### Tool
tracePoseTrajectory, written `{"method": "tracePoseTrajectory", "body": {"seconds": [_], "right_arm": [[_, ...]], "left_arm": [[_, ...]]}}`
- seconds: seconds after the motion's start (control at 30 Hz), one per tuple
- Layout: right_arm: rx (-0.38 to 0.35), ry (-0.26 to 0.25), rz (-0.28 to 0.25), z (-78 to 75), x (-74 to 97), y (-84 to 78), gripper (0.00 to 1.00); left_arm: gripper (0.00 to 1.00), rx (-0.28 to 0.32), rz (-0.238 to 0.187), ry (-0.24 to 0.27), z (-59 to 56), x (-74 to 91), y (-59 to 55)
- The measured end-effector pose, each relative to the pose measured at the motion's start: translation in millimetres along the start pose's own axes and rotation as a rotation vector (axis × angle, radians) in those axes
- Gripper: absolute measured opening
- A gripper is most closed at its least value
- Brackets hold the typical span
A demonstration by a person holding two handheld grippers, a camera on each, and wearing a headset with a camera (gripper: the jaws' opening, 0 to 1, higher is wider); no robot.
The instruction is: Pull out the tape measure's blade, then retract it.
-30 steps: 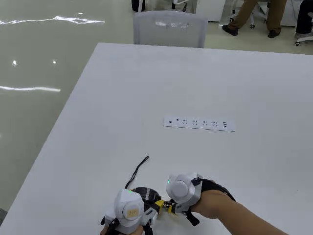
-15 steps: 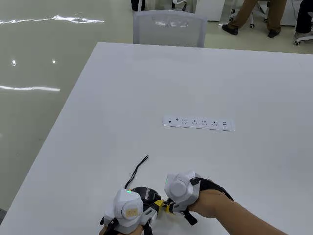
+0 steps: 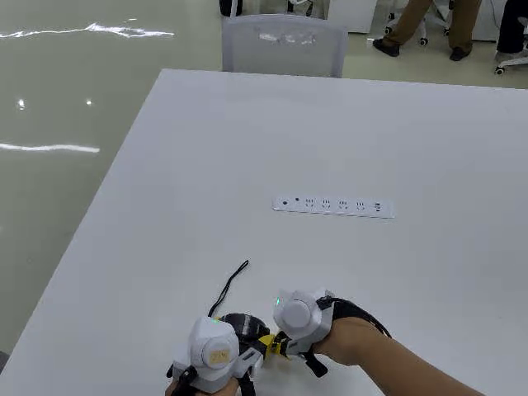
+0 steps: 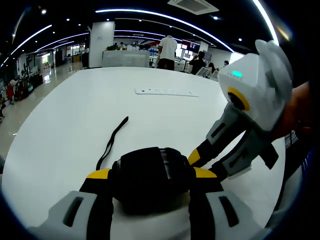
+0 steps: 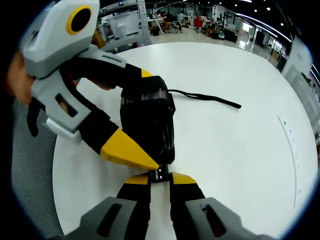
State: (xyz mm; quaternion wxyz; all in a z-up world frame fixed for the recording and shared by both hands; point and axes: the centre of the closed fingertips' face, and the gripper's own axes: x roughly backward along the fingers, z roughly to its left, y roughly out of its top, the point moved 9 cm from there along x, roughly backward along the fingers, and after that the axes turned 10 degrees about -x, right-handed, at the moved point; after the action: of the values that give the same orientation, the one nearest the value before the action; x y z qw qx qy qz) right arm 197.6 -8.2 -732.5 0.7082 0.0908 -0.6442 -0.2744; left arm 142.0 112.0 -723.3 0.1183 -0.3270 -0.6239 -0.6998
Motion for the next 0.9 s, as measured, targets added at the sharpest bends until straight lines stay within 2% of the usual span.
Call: {"method": "tracePoseTrajectory", "body": {"seconds": [0.37, 0.67, 0.9], "right_arm": [[0.01, 0.004, -0.008, 1.0, -3.7, 2.7, 0.14], [0.024, 0.026, -0.049, 1.3, -3.8, 1.5, 0.14], [0.063, 0.007, -0.051, 5.2, -1.5, 2.6, 0.16]], "left_arm": [[0.57, 0.002, -0.001, -0.001, -1.2, 2.7, 2.1], [0.57, 0.004, -0.002, -0.003, -0.3, 2.0, 0.2], [0.57, 0.001, 0.001, -0.005, 0.7, 1.4, 0.4]]}}
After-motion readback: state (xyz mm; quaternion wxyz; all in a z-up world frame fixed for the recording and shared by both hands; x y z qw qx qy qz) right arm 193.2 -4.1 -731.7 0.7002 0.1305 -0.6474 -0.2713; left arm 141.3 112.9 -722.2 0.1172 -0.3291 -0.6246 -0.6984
